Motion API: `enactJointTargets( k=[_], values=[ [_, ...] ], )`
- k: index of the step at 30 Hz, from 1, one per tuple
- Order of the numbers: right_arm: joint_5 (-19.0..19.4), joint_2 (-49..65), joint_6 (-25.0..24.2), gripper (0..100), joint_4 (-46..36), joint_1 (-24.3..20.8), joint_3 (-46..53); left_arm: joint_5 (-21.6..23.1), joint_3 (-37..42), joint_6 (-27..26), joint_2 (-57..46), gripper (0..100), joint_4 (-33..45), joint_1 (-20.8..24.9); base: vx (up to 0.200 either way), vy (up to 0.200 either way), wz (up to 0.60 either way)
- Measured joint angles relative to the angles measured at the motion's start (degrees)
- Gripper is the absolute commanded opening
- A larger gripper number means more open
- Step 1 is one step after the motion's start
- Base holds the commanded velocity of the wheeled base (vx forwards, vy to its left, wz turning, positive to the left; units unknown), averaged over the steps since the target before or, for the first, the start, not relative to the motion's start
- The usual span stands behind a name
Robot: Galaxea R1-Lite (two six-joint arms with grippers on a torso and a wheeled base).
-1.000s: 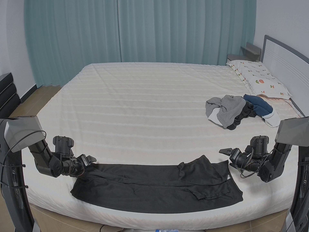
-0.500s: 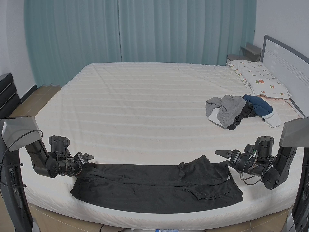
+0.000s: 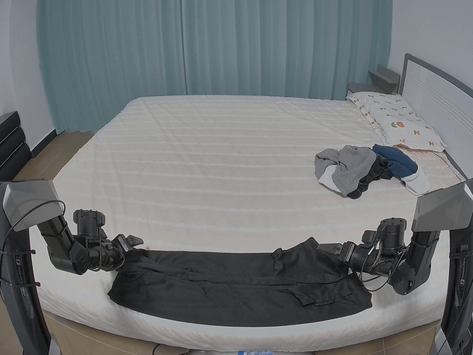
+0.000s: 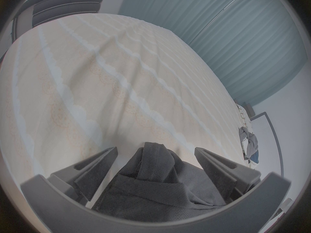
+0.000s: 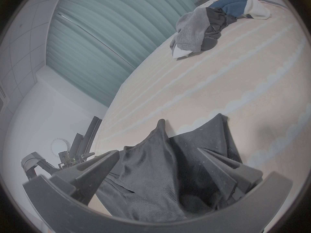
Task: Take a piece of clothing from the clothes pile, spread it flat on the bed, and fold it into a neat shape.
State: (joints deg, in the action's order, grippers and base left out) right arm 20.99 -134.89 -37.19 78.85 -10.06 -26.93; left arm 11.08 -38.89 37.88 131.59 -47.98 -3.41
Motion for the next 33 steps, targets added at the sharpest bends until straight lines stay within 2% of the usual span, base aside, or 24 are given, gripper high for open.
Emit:
enactJointTargets(
  k=[3, 4, 14, 21, 33],
  values=[
    [0.1, -0.8, 0.0, 100, 0.0, -0.5, -0.8, 0.0, 0.0, 0.0, 0.0, 100, 0.0, 0.0, 0.000, 0.000, 0.00],
    [0.1, -1.1, 0.0, 0, 0.0, -0.7, -0.9, 0.0, 0.0, 0.0, 0.0, 100, 0.0, 0.0, 0.000, 0.000, 0.00],
    [0.0, -3.1, 1.8, 0, -0.2, -1.3, -1.2, 0.0, 0.1, -0.2, 0.0, 100, -0.1, 0.0, 0.000, 0.000, 0.00],
    [-0.1, -1.9, 3.6, 0, 0.2, -0.7, 2.6, 0.0, 0.2, -0.3, 0.0, 100, -0.2, 0.0, 0.000, 0.000, 0.00],
    [0.2, -0.3, 6.8, 0, 6.3, 1.4, 9.4, 0.0, 0.4, -0.4, 0.0, 100, -0.2, 0.0, 0.000, 0.000, 0.00]
  ],
)
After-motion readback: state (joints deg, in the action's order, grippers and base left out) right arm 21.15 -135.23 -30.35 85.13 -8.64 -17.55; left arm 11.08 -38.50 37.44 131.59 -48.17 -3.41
